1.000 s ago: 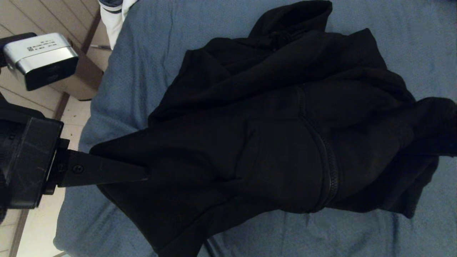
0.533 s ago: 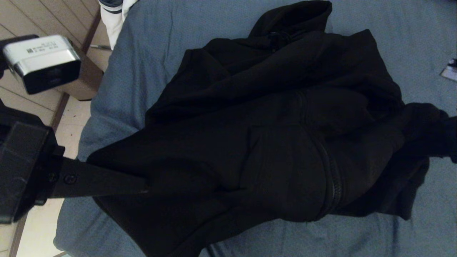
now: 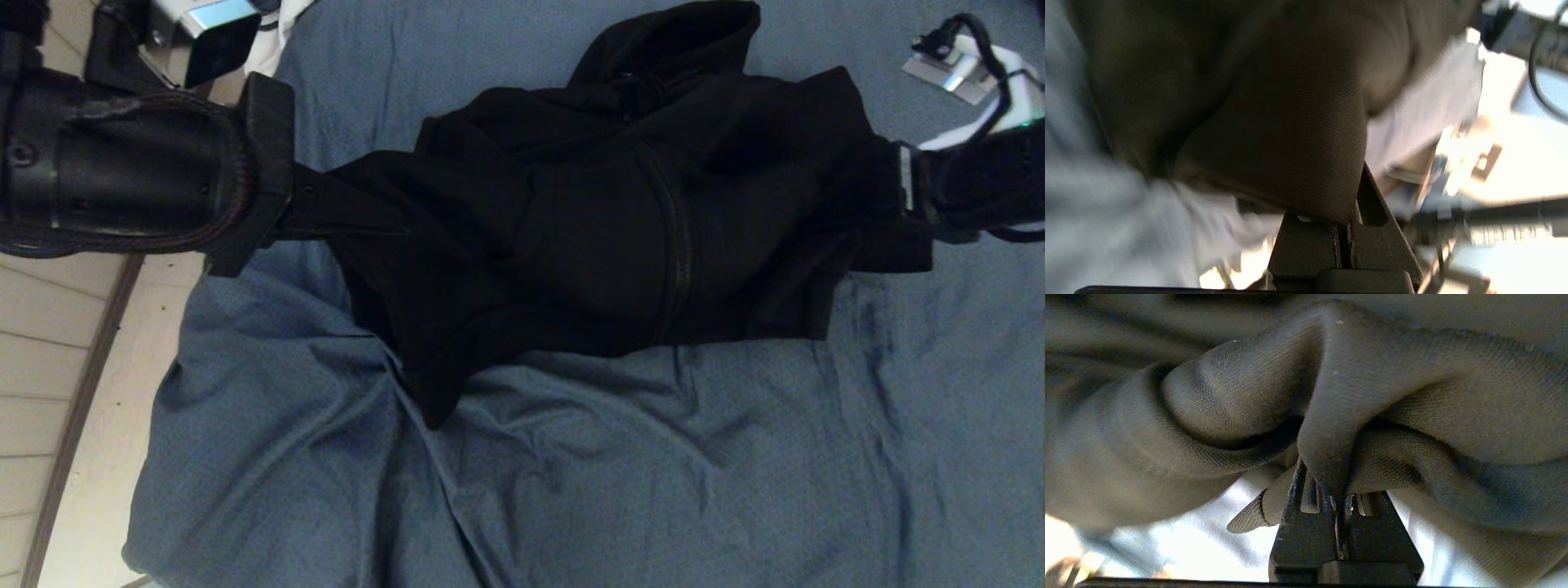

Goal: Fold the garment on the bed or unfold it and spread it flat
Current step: Fold the black sweatshirt

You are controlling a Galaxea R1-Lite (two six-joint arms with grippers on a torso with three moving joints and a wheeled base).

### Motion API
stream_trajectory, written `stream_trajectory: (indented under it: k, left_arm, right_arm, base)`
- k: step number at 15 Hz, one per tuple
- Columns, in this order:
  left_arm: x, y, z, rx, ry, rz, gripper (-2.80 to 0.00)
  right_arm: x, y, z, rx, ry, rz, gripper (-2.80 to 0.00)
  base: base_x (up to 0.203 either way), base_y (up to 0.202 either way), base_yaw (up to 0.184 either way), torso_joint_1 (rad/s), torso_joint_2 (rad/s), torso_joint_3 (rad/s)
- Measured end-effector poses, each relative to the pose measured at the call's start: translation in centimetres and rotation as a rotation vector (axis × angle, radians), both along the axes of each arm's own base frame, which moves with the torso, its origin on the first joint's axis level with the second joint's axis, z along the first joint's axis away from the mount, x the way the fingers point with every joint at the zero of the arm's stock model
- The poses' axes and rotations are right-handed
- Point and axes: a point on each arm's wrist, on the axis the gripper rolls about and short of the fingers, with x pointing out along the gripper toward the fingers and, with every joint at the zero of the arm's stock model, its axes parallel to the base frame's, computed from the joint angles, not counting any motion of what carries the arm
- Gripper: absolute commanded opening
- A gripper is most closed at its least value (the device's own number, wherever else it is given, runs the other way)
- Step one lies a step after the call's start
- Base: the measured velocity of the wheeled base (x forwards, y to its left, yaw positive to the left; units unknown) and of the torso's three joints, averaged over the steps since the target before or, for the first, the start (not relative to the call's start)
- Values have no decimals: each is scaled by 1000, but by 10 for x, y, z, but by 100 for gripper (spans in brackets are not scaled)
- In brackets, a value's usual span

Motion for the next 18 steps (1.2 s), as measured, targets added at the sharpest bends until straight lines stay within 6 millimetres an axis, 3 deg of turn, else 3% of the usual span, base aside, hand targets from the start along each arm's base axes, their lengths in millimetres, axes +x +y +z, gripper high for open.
stream_trajectory:
  k: [3,5,6,7,8,12,18]
  left_arm:
    - [58,0,-17,-35,16,32,-280]
    - [86,3,-25,-51,10,60,-280]
    - [94,3,-28,-53,7,70,-280]
    - [98,3,-30,-50,9,76,-280]
    - [99,3,-31,-47,12,80,0]
    - [96,5,-30,-46,10,83,0]
    - [62,20,-11,-58,-36,81,0]
  right_arm:
    - [51,5,-10,0,-16,-23,-280]
    - [76,7,-16,-1,-17,-31,-280]
    - [84,9,-18,-1,-17,-30,0]
    - [90,10,-21,-2,-18,-30,0]
    - [93,11,-22,-7,-19,-36,0]
    - [94,12,-22,-25,-32,-63,0]
    - [59,7,5,-21,-105,-69,0]
  base:
    - [0,0,0,0,0,0]
    - [0,0,0,0,0,0]
    - [0,0,0,0,0,0]
    - [0,0,0,0,0,0]
    - [0,0,0,0,0,0]
    - [0,0,0,0,0,0]
    - [0,0,0,0,0,0]
